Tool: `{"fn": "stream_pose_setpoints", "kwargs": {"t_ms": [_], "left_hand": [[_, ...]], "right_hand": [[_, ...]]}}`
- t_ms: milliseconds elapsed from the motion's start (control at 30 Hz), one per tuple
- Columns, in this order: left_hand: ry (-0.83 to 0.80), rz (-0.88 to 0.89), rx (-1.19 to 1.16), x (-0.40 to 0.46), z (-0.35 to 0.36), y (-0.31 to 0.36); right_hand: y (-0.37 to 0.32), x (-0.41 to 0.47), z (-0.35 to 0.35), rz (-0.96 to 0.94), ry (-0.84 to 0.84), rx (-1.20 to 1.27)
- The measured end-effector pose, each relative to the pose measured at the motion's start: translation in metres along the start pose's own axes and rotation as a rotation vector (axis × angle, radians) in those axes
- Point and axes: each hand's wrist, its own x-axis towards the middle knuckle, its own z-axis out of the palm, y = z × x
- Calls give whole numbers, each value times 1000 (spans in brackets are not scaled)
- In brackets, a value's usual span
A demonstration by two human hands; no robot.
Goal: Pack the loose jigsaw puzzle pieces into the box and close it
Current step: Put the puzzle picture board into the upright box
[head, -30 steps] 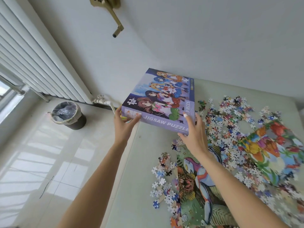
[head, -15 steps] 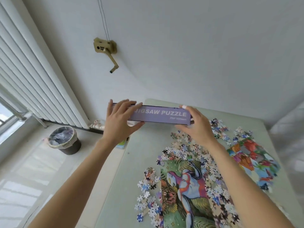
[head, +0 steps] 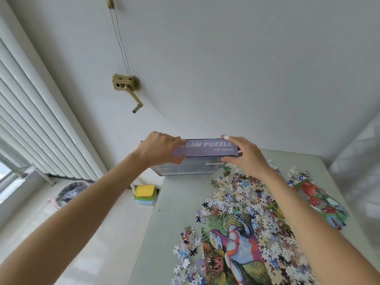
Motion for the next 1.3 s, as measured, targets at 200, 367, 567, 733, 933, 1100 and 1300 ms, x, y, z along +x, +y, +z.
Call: {"fn": "stream_pose_setpoints", "kwargs": {"t_ms": [200,367,567,733,933,1100,1300], "left_hand": [[209,67,83,6,3,-6],[387,-142,90,14,-9,-11],[555,-304,-83,-5,11,-5],[148,-359,-106,-1,38,-15],[238,-335,-102,33,45,-26],[396,-360,-73,30,38,-19],[353,-445,-53,0,20,-19]], "right_hand": [[-7,13,-9,-8,-20,11],[-7,24,-13,69,25,122],[-12,62,-7,229,171,378],[-18,92,-13,491,100,678],[-23,102,-9,415,167,564],[-22,95,-4,337,211,379],[-33,99,3,301,362,429]]}}
